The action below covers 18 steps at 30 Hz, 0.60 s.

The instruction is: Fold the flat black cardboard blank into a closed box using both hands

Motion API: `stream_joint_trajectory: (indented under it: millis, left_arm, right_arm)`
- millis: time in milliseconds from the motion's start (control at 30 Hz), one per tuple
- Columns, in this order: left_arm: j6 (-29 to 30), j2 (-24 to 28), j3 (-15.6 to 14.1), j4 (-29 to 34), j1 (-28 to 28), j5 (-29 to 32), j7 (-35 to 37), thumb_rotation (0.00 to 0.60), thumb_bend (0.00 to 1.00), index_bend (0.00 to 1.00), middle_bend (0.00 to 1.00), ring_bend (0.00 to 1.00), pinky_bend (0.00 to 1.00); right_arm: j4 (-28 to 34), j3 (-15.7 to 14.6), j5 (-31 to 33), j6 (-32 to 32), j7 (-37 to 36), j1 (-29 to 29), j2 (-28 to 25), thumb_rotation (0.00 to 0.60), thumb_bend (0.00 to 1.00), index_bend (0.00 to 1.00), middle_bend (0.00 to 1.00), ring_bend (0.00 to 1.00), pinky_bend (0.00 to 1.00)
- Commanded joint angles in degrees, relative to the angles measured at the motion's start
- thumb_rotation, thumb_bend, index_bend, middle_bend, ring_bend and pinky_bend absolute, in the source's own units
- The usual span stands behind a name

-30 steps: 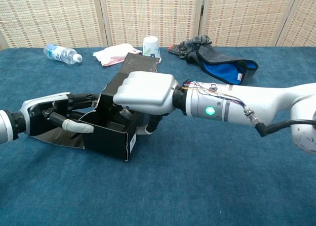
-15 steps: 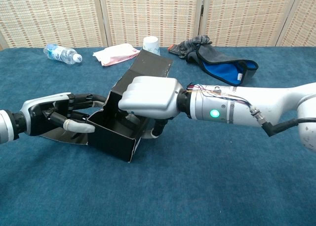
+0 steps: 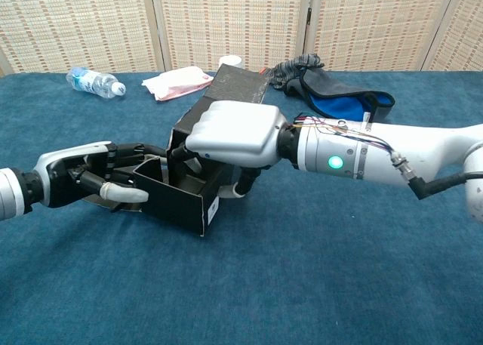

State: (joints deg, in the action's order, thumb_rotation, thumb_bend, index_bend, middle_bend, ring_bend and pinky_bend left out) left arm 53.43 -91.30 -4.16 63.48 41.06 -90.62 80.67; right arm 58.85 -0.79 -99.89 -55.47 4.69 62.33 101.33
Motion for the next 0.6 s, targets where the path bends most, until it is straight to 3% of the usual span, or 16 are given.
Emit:
stream_joint_trajectory:
  millis: [33,400,533,600]
  left_arm:
    - [0.0,0.03,0.11,0.16,-0.1,0.22,-0.42,0.6,0.09,0.19,0.15,0.52,0.7]
    - [0.81,1.07,1.66,1.89,-1.95,3.14,-6.04,0.6,0.09,0.19,0.15,0.52,0.7]
    - [1.33,2.22,1.93,3.26,-2.79,3.74,-8.26,0.6,0.09,0.19,0.15,0.52,0.7]
    - [1.83,2.85,2.19,4.01,-3.33,4.14,-9.62,0.6,0.09,0.19,0.15,0.52,0.7]
  right_arm:
    - [0.9,0.46,0.49,0.66,1.09,0.02,-0.52,0.6,0.15,0.2,0.27,0.75,1.0]
    - [3.48,2.22,2.29,0.1,3.17,-0.97,-2.36,0.6,0.1,0.18,0.25,0.72,1.0]
    - [8.72,3.59,4.87,-2.43,4.01,-3.75,-4.86,0.6,0.1,0.18,0.25,0.72,1.0]
    - [14.17,4.31,8.0,-3.19,5.04,-6.27,-7.07,0.6,0.09,0.18,0.25,0.72,1.0]
